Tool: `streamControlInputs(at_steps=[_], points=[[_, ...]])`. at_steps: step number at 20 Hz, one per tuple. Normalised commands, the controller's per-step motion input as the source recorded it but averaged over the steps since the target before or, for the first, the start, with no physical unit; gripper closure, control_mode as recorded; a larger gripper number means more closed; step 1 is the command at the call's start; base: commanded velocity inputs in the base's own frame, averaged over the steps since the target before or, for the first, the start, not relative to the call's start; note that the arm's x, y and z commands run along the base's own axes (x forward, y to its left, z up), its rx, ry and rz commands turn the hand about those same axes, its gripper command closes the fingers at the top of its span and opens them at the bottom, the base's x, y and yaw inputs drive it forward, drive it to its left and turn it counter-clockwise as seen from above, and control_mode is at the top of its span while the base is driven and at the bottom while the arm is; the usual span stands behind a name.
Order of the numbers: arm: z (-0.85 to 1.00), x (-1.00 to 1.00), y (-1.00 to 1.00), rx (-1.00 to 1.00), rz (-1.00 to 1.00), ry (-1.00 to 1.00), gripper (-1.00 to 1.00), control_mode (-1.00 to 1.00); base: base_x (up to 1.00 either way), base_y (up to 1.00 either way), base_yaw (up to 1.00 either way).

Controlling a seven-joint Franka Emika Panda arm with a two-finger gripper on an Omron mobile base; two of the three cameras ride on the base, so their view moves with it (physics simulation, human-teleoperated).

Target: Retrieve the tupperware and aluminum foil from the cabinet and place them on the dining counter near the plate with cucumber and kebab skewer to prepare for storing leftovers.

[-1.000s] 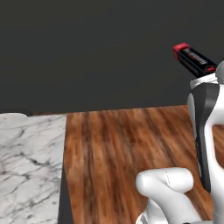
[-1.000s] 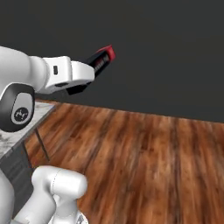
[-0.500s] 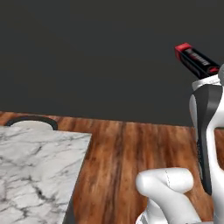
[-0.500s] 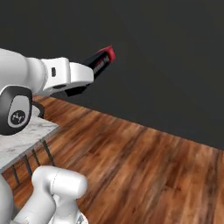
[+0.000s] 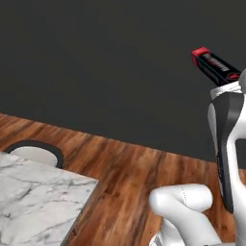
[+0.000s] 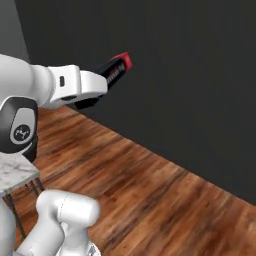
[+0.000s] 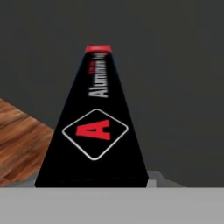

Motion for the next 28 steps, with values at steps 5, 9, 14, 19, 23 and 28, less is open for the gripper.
streamControlInputs(at_steps=[5,9,14,19,23,28], points=[[0.0,0.0,0.0,0.0,0.0,0.0,1.0,1.0,1.0,-0.71,0.38],[0.0,0.0,0.0,0.0,0.0,0.0,1.0,1.0,1.0,-0.22,0.52],[0.0,0.0,0.0,0.0,0.0,0.0,1.0,1.0,1.0,-0.14,0.56],[0.0,0.0,0.0,0.0,0.0,0.0,1.0,1.0,1.0,-0.17,0.54],[0.0,0.0,0.0,0.0,0.0,0.0,1.0,1.0,1.0,-0.23,0.52],[0.0,0.0,0.0,0.0,0.0,0.0,1.0,1.0,1.0,-0.34,0.48]])
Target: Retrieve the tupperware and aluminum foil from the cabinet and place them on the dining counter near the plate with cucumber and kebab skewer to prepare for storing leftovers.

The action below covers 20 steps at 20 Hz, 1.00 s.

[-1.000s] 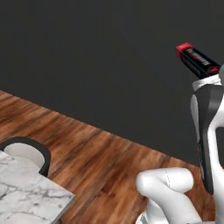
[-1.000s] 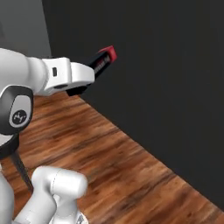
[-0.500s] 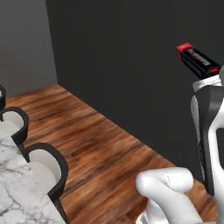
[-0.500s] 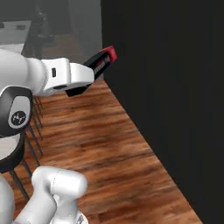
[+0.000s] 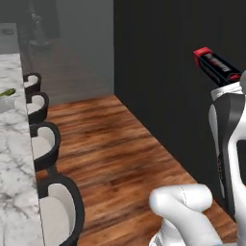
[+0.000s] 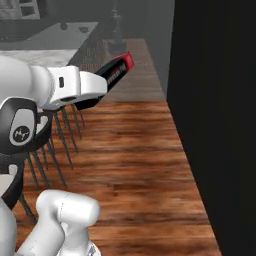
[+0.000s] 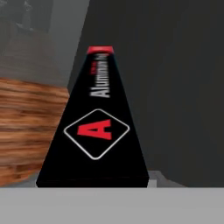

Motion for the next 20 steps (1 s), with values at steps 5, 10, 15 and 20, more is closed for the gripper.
streamControlInputs(at_steps=[5,10,15,20], points=[[0.0,0.0,0.0,0.0,0.0,0.0,1.0,1.0,1.0,-0.41,0.45],[0.0,0.0,0.0,0.0,0.0,0.0,1.0,1.0,1.0,-0.3,0.46],[0.0,0.0,0.0,0.0,0.0,0.0,1.0,1.0,1.0,-0.18,0.48],[0.0,0.0,0.0,0.0,0.0,0.0,1.0,1.0,1.0,-0.27,0.47]])
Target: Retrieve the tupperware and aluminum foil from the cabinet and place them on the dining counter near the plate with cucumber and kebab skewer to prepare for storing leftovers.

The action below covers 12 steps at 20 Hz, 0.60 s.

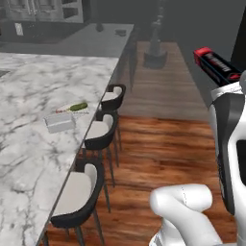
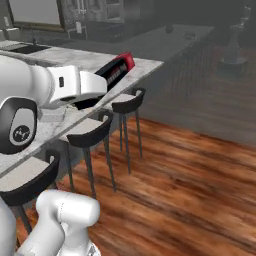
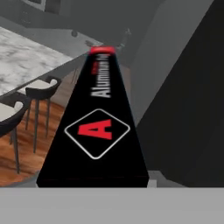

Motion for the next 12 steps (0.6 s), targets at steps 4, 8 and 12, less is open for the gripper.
streamControlInputs(at_steps=[4,8,12], points=[[0.0,0.0,0.0,0.0,0.0,0.0,1.0,1.0,1.0,-0.42,0.43],[0.0,0.0,0.0,0.0,0.0,0.0,1.0,1.0,1.0,-0.52,0.41],[0.0,0.0,0.0,0.0,0.0,0.0,1.0,1.0,1.0,-0.47,0.41]])
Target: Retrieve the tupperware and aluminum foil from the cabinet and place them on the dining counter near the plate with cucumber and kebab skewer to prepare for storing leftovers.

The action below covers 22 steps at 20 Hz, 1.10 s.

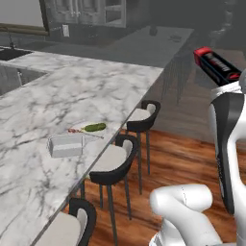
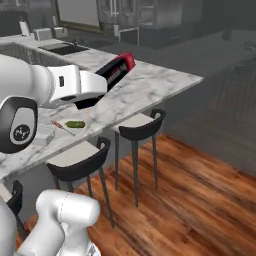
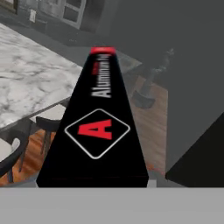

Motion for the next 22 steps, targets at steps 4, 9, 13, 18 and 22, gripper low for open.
streamControlInputs(at_steps=[4,9,13,18,22], points=[[0.0,0.0,0.0,0.0,0.0,0.0,1.0,1.0,1.0,-0.39,0.45],[0.0,0.0,0.0,0.0,0.0,0.0,1.0,1.0,1.0,-0.17,0.53],[0.0,0.0,0.0,0.0,0.0,0.0,1.0,1.0,1.0,-0.01,0.62],[0.0,0.0,0.0,0.0,0.0,0.0,1.0,1.0,1.0,0.0,0.67],[0.0,0.0,0.0,0.0,0.0,0.0,1.0,1.0,1.0,0.0,0.67]])
